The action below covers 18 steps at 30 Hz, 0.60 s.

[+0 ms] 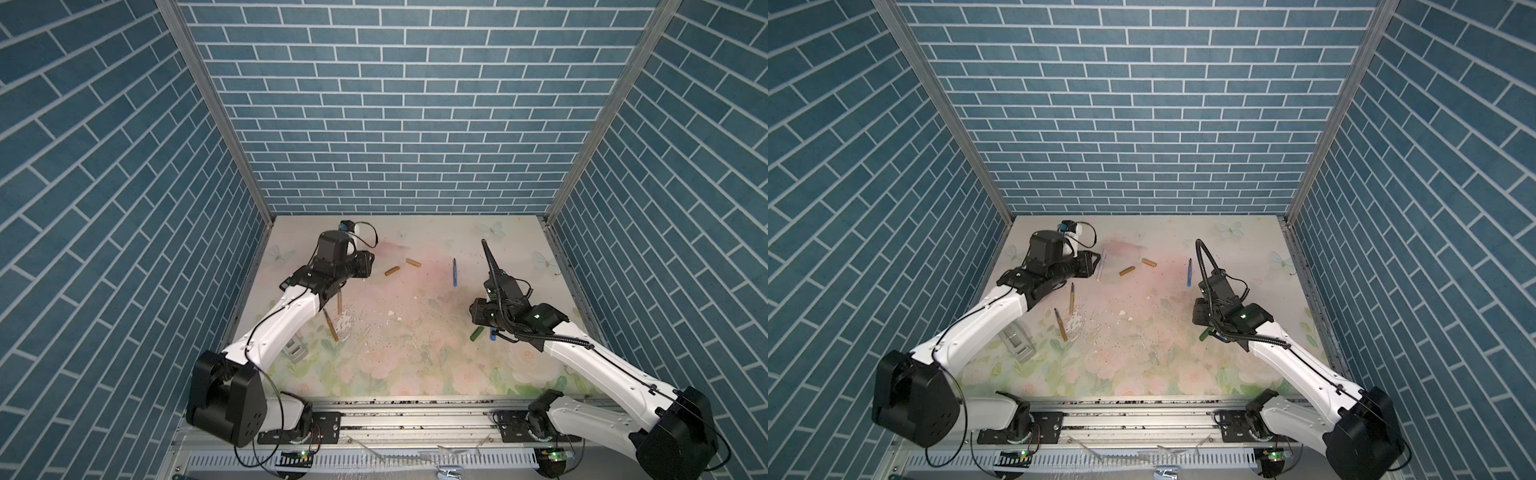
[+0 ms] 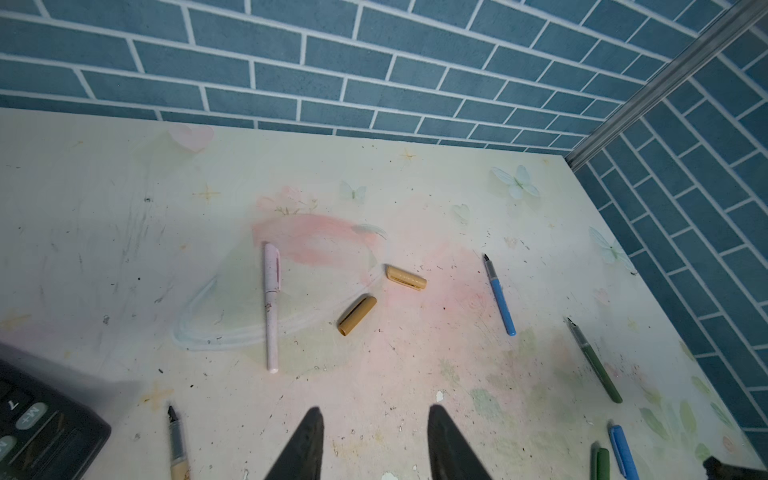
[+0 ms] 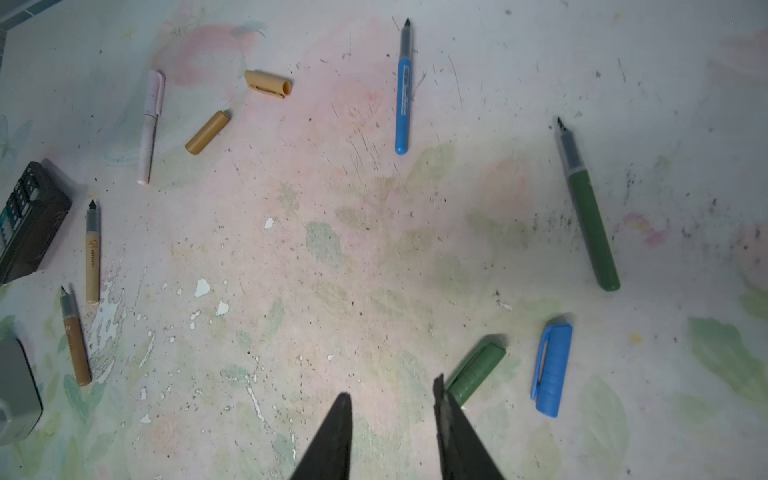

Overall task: Insert the pens into the pen caps
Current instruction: 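Move the left gripper over the orange fountain pen while the right hovers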

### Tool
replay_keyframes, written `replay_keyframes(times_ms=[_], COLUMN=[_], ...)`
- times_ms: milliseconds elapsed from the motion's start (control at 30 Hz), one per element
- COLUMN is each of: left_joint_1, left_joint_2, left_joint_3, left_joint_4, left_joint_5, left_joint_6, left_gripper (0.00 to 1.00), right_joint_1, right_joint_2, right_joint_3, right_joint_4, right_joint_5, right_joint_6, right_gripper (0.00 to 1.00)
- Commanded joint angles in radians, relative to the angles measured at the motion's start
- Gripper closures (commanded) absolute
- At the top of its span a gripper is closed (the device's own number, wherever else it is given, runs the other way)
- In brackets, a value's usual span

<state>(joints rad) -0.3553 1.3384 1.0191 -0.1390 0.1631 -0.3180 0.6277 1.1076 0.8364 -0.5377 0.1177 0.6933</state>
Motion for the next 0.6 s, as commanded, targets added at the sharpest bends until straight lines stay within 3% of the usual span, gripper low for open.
replay_keyframes(times_ms=[0, 233, 333, 467, 567], left_joint_1=[-0.001, -0.001, -0.001, 0.002, 0.048], left_joint_2=[-0.017, -0.074, -0.092, -0.117, -0.143], left_joint_3=[-0.03, 0.017, -0.004, -0.005, 0.015], left_joint_4=[0.147, 0.061, 0.042, -0.012, -0.104], left_joint_5=[-0.071, -0.103, -0.15, -0.238, -0.173], left_joint_6=[-0.009, -0.089, -0.095, -0.126, -0.17], left_gripper=[0.6, 0.61, 0.63, 0.62, 0.64], right_joint_1=[-0.008, -0.01, -0.009, -0.008, -0.008], right_joint_2=[0.025, 0.134, 0.206, 0.196, 0.163], right_joint_3=[0.086, 0.187, 0.267, 0.294, 0.299], right_joint_4=[-0.128, -0.203, -0.272, -0.291, -0.298], right_joint_5=[0.058, 0.008, -0.043, -0.078, -0.087], right_joint_6=[0.006, -0.097, -0.116, -0.113, -0.095], right_gripper=[0.66, 0.68, 0.74, 0.82, 0.82])
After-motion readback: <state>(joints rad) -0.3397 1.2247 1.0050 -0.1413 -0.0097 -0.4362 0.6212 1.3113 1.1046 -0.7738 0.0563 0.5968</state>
